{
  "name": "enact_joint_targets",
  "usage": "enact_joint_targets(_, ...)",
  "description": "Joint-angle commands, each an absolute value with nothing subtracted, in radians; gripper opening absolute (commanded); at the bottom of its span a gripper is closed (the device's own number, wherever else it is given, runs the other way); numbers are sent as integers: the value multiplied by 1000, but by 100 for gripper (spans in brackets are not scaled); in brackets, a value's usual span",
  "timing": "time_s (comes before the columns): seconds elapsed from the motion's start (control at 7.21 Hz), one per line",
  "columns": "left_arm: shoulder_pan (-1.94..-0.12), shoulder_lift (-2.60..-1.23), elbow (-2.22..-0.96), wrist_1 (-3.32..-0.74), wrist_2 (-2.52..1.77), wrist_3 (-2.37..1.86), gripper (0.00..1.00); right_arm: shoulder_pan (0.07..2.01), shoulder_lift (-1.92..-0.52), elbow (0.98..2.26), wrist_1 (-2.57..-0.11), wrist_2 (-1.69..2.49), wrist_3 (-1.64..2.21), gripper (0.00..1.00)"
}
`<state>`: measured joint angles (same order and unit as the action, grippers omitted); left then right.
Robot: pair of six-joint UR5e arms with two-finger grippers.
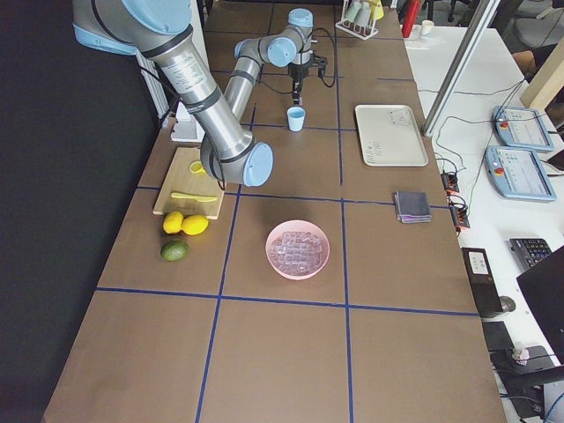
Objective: Mash ice and strawberries in cup
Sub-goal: 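Carry the ice cube with the right gripper over the light-blue cup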
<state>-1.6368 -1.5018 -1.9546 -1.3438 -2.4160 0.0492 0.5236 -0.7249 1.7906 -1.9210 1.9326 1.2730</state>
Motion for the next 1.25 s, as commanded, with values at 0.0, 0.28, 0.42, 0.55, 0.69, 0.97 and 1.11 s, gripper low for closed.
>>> enact_joint_targets(0.0,-1637,-1502,-1954,-1344,-2416,49,100,474,-666,1634,-1844,1901,1290,0)
enact_joint_targets(0.28,-1637,-1502,-1956,-1344,-2416,49,100,472,-670,1631,-1844,1901,1290,1)
enact_joint_targets(0.42,-1637,-1502,-1956,-1344,-2416,49,100,471,-678,1631,-1844,1901,1290,2)
enact_joint_targets(0.55,-1637,-1503,-1956,-1344,-2416,49,100,468,-681,1631,-1845,1901,1289,4)
enact_joint_targets(0.69,-1637,-1502,-1956,-1344,-2416,49,100,466,-681,1631,-1845,1902,1290,16)
enact_joint_targets(0.97,-1637,-1502,-1954,-1344,-2416,49,100,466,-689,1631,-1847,1902,1290,74)
enact_joint_targets(1.11,-1637,-1502,-1954,-1344,-2416,49,100,466,-689,1632,-1847,1901,1290,82)
